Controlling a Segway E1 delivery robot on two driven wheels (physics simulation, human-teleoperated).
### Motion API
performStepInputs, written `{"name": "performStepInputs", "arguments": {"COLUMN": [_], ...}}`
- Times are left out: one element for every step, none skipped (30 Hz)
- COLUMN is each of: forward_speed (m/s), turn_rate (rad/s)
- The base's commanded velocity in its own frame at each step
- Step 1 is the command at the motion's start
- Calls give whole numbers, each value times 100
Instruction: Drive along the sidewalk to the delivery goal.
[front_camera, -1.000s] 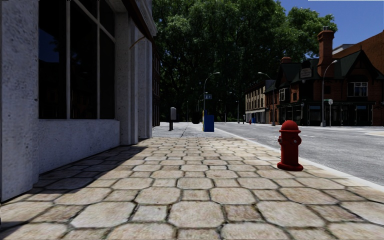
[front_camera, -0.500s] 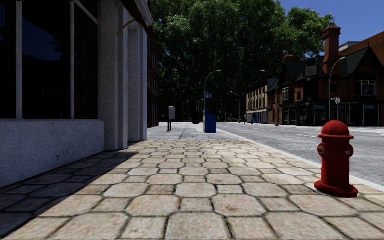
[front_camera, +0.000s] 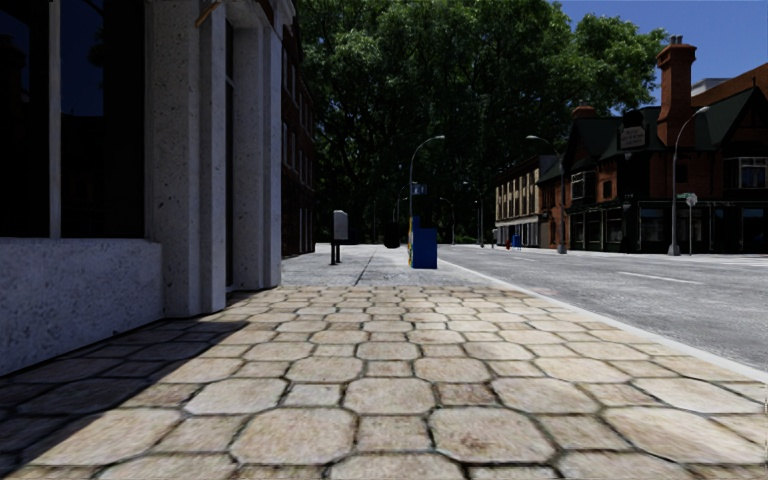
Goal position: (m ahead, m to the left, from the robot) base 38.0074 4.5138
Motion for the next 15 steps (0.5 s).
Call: {"name": "performStepInputs", "arguments": {"forward_speed": [200,200,200,200,200,200,200,200,200,200,200,200,200,200,200], "turn_rate": [0,0,0,0,0,0,0,0,0,0,0,0,0,0,0]}}
